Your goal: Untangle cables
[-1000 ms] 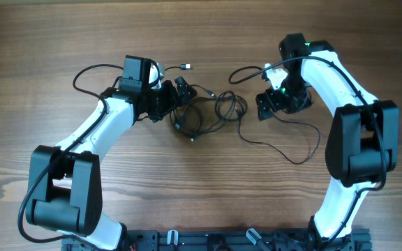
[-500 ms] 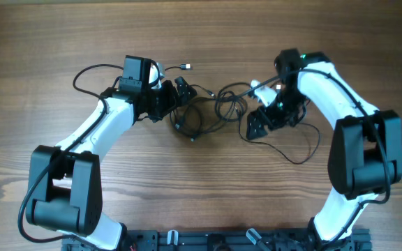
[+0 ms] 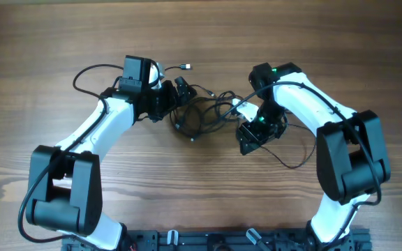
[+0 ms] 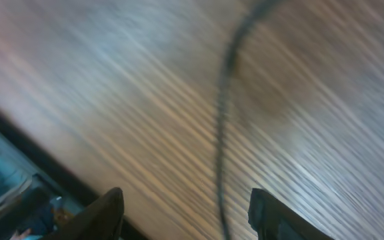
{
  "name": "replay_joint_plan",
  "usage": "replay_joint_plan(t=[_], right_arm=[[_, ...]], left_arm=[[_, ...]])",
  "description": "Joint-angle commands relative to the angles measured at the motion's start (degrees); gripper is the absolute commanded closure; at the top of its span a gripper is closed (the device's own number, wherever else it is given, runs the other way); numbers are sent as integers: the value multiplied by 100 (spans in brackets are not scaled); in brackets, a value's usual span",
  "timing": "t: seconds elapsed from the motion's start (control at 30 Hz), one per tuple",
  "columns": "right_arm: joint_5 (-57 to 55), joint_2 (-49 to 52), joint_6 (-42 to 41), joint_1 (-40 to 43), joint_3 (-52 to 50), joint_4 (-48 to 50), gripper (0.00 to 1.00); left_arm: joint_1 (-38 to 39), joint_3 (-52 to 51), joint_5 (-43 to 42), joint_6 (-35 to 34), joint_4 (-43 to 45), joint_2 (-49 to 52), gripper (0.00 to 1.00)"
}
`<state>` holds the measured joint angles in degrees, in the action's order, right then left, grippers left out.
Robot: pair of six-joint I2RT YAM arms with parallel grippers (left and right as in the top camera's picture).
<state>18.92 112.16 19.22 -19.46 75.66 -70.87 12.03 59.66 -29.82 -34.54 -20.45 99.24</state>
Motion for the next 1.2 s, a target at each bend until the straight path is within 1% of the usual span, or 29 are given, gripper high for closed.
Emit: replay_joint_plan(t=[0.0, 0.03, 0.07, 0.1, 0.13, 0.23, 0.37, 0.5, 0.6, 0.63, 0.67, 0.7, 0.77, 0.87, 0.93, 1.03, 1.13, 1.17], right_arm=[[-737, -50, -612, 2, -44, 2, 38], [-734, -50, -614, 2, -44, -17, 45], [-728, -50, -629, 2, -44, -22, 59], [-697, -50, -726, 2, -44, -37, 75], [-684, -50, -765, 2, -44, -52, 95], [-330, -50, -710, 2, -44, -155, 96], [-328, -72, -839, 39, -31, -385, 96], [-319, -446, -927, 98, -24, -407, 95], [-330, -1062, -911, 101, -24, -131, 96], [-365, -1305, -914, 103, -24, 52, 96], [-417, -1698, -933, 116, -24, 444, 96], [-413, -1843, -944, 131, -24, 640, 96], [-553, -2181, -1257, 168, -24, 1215, 96], [-1381, -2398, -2050, 184, -24, 1906, 96], [-1921, -2361, -2457, 188, -26, 2116, 96], [-2367, -2186, -2883, 188, -26, 2212, 96], [-2549, -1904, -2994, 188, -26, 2295, 95], [-2588, -1801, -2992, 188, -26, 2350, 93]], left_arm=[[17, 35, 15, 114, 2, 44, 0], [17, 35, 15, 114, 4, 44, 0], [17, 35, 15, 114, 2, 44, 0], [17, 35, 15, 114, 2, 44, 0], [17, 35, 15, 114, 2, 44, 0], [17, 35, 15, 114, 2, 44, 0], [17, 35, 15, 114, 2, 44, 0], [17, 35, 15, 114, 4, 44, 0], [17, 35, 15, 114, 2, 44, 0], [17, 35, 15, 114, 4, 44, 0], [17, 35, 15, 114, 2, 44, 0], [17, 35, 15, 114, 2, 44, 0], [17, 35, 15, 114, 2, 44, 0], [17, 35, 15, 114, 4, 44, 0], [17, 35, 15, 114, 4, 44, 0], [17, 35, 15, 114, 2, 44, 0], [17, 35, 15, 114, 2, 44, 0], [17, 35, 15, 114, 2, 44, 0]])
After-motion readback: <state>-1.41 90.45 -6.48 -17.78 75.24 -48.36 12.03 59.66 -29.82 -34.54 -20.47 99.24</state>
